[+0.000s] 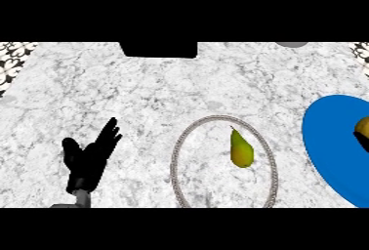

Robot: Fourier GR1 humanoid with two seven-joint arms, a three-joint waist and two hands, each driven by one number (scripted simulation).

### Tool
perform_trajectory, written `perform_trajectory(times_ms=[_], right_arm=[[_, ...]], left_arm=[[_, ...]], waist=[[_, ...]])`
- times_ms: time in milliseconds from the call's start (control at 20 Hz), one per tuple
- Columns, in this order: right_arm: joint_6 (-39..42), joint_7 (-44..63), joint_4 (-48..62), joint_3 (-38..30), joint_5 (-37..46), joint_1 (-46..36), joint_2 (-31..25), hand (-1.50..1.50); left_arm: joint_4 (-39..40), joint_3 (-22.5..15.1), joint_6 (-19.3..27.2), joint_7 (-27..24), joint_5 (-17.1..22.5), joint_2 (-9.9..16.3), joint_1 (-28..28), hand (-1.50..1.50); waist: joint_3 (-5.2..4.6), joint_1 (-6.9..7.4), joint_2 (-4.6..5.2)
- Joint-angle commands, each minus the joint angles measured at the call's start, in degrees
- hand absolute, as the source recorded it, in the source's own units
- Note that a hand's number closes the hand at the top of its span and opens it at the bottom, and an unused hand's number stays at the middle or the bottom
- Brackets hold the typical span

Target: Pick the lemon from the placemat and place it in the plate

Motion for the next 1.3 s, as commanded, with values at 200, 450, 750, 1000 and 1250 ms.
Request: perform_trajectory(times_ms=[200,450,750,1000,1250], right_arm=[[13.89,-13.23,25.34,-1.29,-2.45,-13.02,-0.66,-1.5],[15.25,-24.42,31.11,-6.78,-7.16,-18.17,2.87,-1.5],[23.48,-30.7,37.88,-15.85,-15.13,-18.09,-1.63,-1.5],[36.11,-30.31,39.35,-18.18,-19.0,-15.0,-5.95,-1.5],[48.3,-33.95,38.62,-17.29,-19.44,-7.55,-8.58,-1.5]], left_arm=[[1.2,-0.14,-0.29,2.27,0.32,-0.49,-0.92,0.0],[2.86,1.05,-0.74,-0.89,-0.23,0.41,-0.46,0.0],[-0.92,0.69,-0.66,1.6,0.14,0.46,1.59,0.0],[0.05,0.98,0.29,2.14,-0.42,-0.26,1.3,0.0],[0.97,2.57,-0.4,1.17,0.38,0.13,0.09,0.0]], waist=[[-0.02,0.1,0.24],[0.0,-0.06,0.28],[-0.08,-0.69,-0.01],[-0.17,-1.48,-0.26],[-0.22,-1.91,-0.34]])
